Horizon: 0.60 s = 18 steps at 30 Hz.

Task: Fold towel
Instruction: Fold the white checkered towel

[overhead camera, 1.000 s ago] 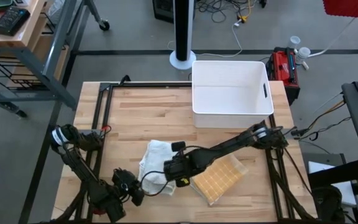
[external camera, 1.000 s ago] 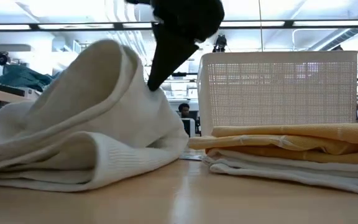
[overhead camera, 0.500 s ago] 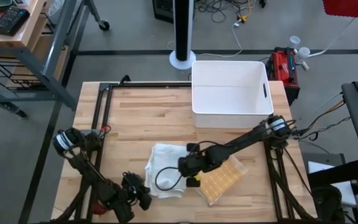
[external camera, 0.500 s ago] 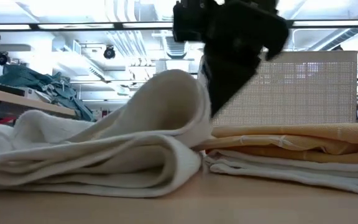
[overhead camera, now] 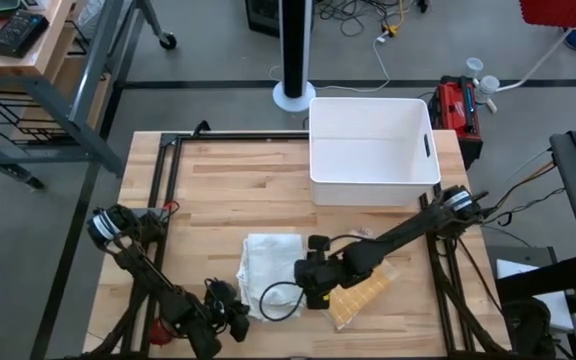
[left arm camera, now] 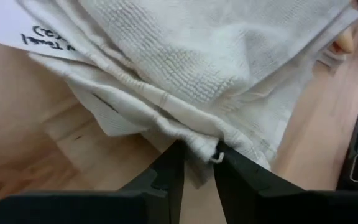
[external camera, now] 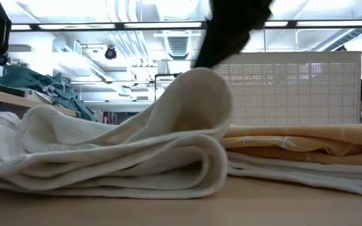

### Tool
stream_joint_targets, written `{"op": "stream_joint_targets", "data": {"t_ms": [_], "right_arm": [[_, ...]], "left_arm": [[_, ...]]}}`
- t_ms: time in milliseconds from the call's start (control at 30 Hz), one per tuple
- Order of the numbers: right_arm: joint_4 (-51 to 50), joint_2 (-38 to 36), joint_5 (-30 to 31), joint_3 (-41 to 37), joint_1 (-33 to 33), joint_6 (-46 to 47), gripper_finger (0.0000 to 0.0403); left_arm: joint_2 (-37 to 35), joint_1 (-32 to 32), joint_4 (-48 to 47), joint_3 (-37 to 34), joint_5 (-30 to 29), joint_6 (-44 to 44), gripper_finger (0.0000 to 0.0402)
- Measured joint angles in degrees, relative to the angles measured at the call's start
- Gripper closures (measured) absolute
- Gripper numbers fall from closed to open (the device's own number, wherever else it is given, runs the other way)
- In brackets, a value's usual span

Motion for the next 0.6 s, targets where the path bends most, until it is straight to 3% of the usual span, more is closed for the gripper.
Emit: {"op": "stream_joint_targets", "data": {"t_ms": [167, 367, 600], "right_arm": [[8.76, -0.96, 0.55, 0.07, 1.09, -1.7, 0.0238], [21.38, 3.55, -2.66, 0.13, 2.17, -4.61, 0.0241], [22.79, 7.91, -2.67, 1.19, 2.24, -2.97, 0.024]], "left_arm": [[0.6, 0.87, 3.56, 0.0, 1.3, 4.06, 0.0326], [0.6, 1.45, 3.59, 0.0, 2.9, 5.25, 0.0326], [0.6, 1.58, 4.04, 0.0, 3.0, 8.26, 0.0326]]}}
